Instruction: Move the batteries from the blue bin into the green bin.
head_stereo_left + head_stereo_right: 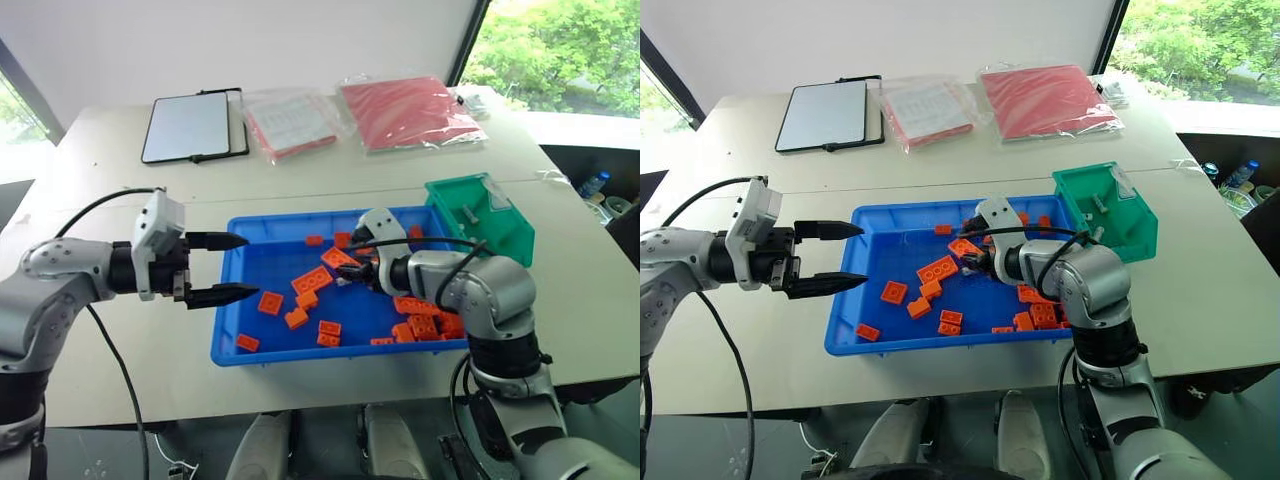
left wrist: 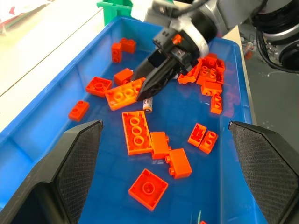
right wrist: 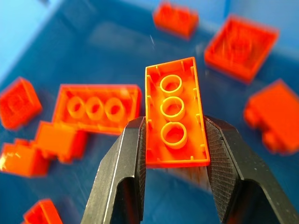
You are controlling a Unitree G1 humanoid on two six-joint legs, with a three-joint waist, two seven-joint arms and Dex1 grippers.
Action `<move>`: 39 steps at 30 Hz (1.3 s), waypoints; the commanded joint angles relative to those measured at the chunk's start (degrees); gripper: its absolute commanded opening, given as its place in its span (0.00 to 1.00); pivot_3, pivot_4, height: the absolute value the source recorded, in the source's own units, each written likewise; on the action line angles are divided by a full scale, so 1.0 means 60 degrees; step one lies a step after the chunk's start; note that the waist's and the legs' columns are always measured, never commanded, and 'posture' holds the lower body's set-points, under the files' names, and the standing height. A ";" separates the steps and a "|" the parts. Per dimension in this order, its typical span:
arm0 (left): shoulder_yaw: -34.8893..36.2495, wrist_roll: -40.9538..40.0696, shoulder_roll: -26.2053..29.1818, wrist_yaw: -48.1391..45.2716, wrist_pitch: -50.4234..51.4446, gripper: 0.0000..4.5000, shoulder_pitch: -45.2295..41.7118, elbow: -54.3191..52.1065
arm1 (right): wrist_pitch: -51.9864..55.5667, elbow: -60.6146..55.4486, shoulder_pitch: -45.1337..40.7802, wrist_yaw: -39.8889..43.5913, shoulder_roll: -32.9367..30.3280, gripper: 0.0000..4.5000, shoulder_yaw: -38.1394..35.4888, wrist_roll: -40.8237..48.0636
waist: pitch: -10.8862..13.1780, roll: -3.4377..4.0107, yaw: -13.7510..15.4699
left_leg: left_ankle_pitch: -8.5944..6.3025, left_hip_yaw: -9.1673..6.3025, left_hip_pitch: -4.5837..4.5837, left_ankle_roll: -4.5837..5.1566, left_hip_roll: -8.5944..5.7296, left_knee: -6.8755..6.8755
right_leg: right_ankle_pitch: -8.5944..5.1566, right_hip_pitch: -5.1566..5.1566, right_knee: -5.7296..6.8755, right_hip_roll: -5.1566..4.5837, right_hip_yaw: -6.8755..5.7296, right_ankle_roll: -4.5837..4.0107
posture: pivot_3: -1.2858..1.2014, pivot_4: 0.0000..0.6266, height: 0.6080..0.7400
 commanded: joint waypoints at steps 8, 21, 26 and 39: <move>0.0028 -0.0001 -0.0114 -0.0034 -0.0155 1.00 -0.0344 -0.0034 | -0.2369 0.1487 -0.1016 0.1003 0.0093 0.90 0.2343 -0.0627 | -0.0001 -0.0002 0.0066 | 0.0010 -0.0006 0.0003 -0.0018 -0.0007 0.0011 | -0.0002 0.0001 0.0024 0.0001 0.0000 -0.0003 | 0.52 0.24 0.96; -0.0131 0.0016 -0.0190 -0.0143 -0.0155 1.00 -0.0432 -0.0060 | -0.6394 0.1288 -0.0378 0.6379 -0.4803 0.90 0.3419 -0.1314 | 0.0003 -0.0009 -0.0158 | 0.0009 -0.0007 0.0011 -0.0015 0.0028 -0.0002 | -0.0009 0.0006 0.0023 0.0025 -0.0009 -0.0005 | 0.52 0.24 0.96; -0.0166 0.0000 -0.0149 -0.0176 -0.0135 1.00 -0.0575 0.0003 | -0.7005 0.2349 -0.0396 0.6227 -0.4254 0.90 0.3364 -0.1820 | 0.0004 -0.0011 -0.0132 | 0.0009 -0.0007 0.0008 -0.0016 0.0022 0.0010 | -0.0008 0.0008 0.0022 0.0021 -0.0005 -0.0006 | 0.52 0.24 0.96; -0.0245 0.0069 -0.0133 -0.0251 -0.0168 1.00 -0.0738 0.0104 | -0.6485 0.1750 0.0102 0.6138 -0.4011 0.05 0.2695 -0.1857 | 0.0004 -0.0010 0.0084 | 0.0011 -0.0009 0.0007 -0.0019 0.0017 0.0012 | -0.0008 0.0009 0.0020 0.0018 -0.0003 -0.0006 | 0.52 0.24 0.96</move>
